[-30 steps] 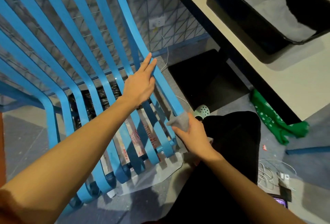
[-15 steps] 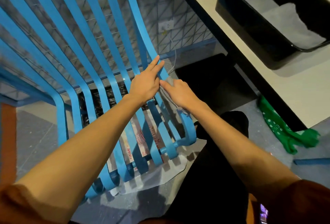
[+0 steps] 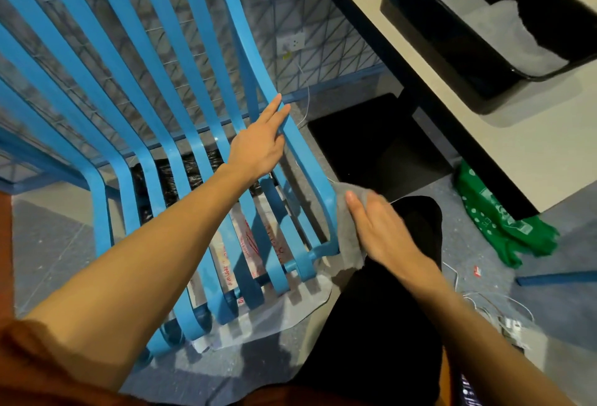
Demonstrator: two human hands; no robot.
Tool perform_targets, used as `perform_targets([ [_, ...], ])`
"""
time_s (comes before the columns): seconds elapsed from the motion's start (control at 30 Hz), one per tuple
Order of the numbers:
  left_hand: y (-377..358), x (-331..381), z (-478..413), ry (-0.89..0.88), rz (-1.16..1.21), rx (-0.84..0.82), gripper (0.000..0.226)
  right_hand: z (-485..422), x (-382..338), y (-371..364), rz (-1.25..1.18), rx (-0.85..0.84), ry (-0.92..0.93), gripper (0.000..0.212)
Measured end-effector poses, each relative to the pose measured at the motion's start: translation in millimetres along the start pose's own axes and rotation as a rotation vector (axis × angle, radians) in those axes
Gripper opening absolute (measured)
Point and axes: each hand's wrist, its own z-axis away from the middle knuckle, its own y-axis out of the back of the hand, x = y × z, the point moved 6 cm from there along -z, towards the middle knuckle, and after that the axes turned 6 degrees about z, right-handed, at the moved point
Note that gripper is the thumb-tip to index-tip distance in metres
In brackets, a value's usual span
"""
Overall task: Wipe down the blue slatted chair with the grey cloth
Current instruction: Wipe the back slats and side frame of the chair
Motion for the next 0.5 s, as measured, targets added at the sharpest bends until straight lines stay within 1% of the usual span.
perform_targets([
  [0.03, 0, 0, 0, -0.002, 0.001, -0.007, 0.057, -7, 5, 12, 0.062, 0.053, -0.039, 0.065],
  [0.07, 0, 0, 1, -0.002, -0.002, -0.014, 0.057, -12, 6, 23, 0.071, 0.097, -0.048, 0.068],
  [0.1, 1, 0, 1, -0.002, -0.009, -0.018, 0.057, -15, 6, 28, 0.061, 0.101, -0.051, 0.066],
  [0.13, 2, 1, 1, -0.001, -0.016, -0.02, 0.058, -15, 1, 30, 0.028, 0.077, -0.04, 0.061],
  [0.23, 3, 2, 1, 0.002, -0.034, -0.02, 0.058, -1, -10, 8, -0.157, -0.075, -0.067, 0.043],
  [0.3, 2, 3, 0, 0.004, -0.037, -0.019, 0.057, 17, -1, -9, -0.245, -0.088, -0.125, 0.031],
  [0.37, 1, 3, 0, 0.006, -0.039, -0.017, 0.057, 30, 19, -25, -0.356, -0.098, -0.228, 0.028],
  [0.43, 0, 1, 1, 0.002, -0.037, -0.013, 0.058, 44, 31, -41, -0.477, -0.192, -0.342, 0.024],
  [0.47, -1, 1, 1, 0.001, -0.036, -0.015, 0.058, 49, 32, -47, -0.537, -0.222, -0.382, 0.023],
  [0.5, -1, 1, 1, 0.0, -0.036, -0.019, 0.059, 51, 31, -49, -0.578, -0.215, -0.393, 0.022],
])
